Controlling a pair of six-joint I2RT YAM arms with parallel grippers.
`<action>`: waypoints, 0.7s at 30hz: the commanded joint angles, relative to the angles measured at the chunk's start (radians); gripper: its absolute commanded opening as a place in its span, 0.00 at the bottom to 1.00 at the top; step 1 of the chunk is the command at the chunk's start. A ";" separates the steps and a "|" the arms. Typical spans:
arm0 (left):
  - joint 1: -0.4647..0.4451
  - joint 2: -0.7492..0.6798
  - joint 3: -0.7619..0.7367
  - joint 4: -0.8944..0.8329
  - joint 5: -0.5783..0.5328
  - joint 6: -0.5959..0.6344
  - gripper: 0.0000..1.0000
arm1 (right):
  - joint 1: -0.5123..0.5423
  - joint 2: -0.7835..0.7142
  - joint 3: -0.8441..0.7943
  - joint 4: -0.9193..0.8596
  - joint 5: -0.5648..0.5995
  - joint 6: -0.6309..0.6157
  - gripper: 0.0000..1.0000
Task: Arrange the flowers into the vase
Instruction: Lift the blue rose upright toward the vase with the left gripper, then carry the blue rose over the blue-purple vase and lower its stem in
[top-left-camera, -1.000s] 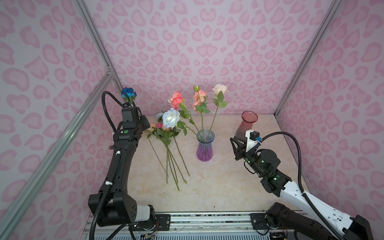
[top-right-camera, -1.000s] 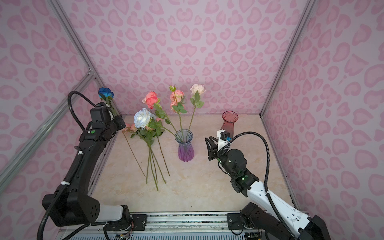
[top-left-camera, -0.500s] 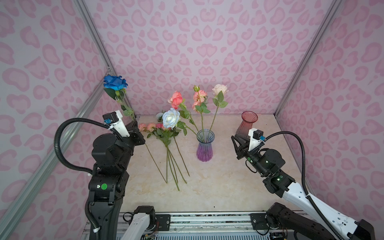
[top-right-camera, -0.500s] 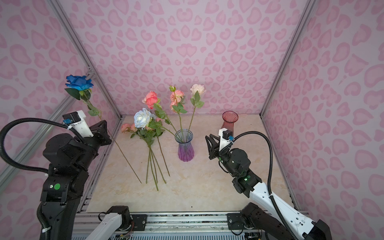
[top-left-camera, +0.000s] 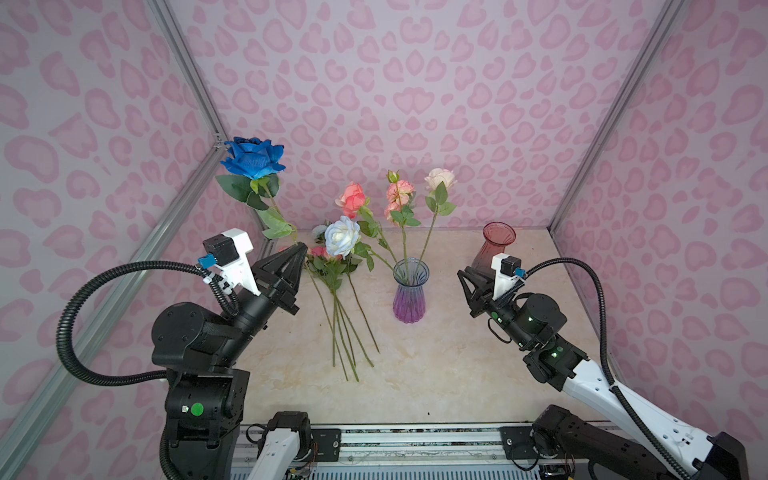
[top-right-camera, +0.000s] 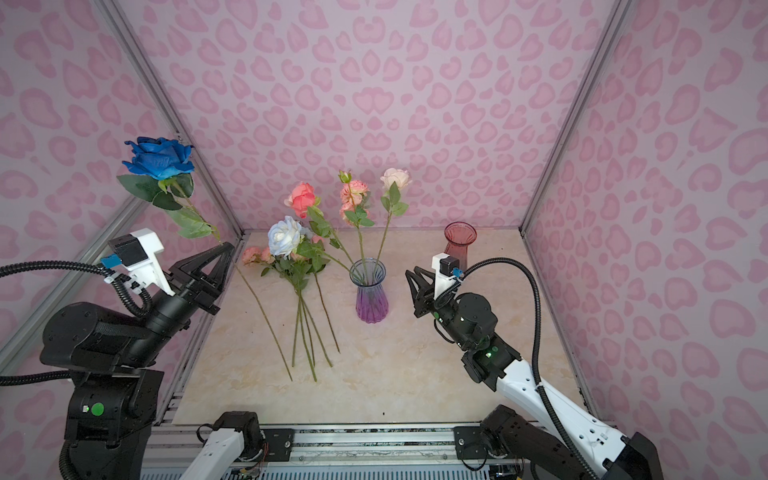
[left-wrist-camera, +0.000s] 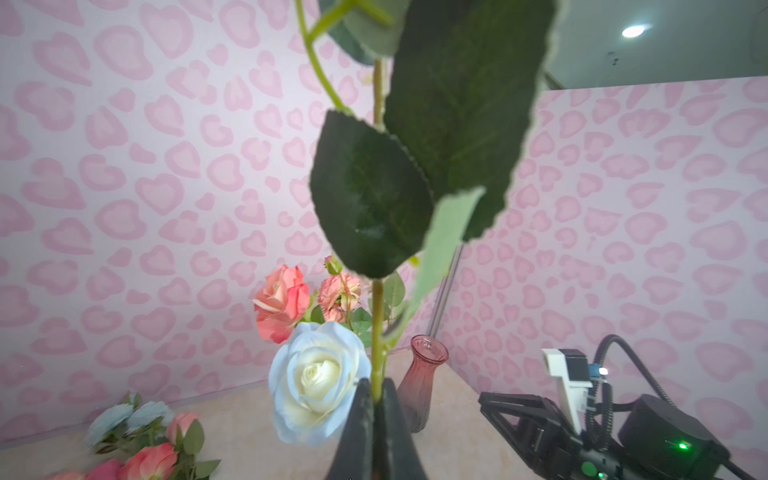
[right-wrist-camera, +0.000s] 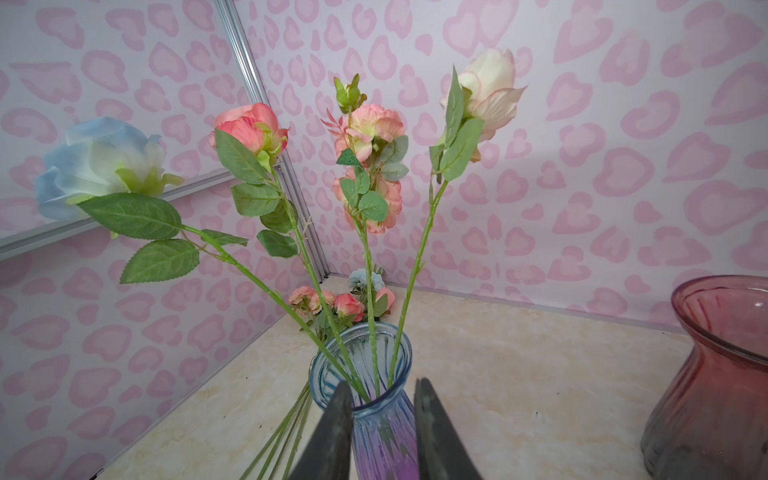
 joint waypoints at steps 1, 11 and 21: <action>-0.057 0.023 -0.006 0.156 0.076 -0.028 0.03 | 0.002 0.011 0.009 0.009 0.020 -0.024 0.27; -0.634 0.298 0.127 0.192 -0.394 0.363 0.03 | -0.001 0.019 0.023 -0.012 0.062 -0.043 0.27; -0.712 0.529 0.172 0.465 -0.529 0.456 0.03 | -0.007 -0.028 -0.004 -0.033 0.101 -0.048 0.27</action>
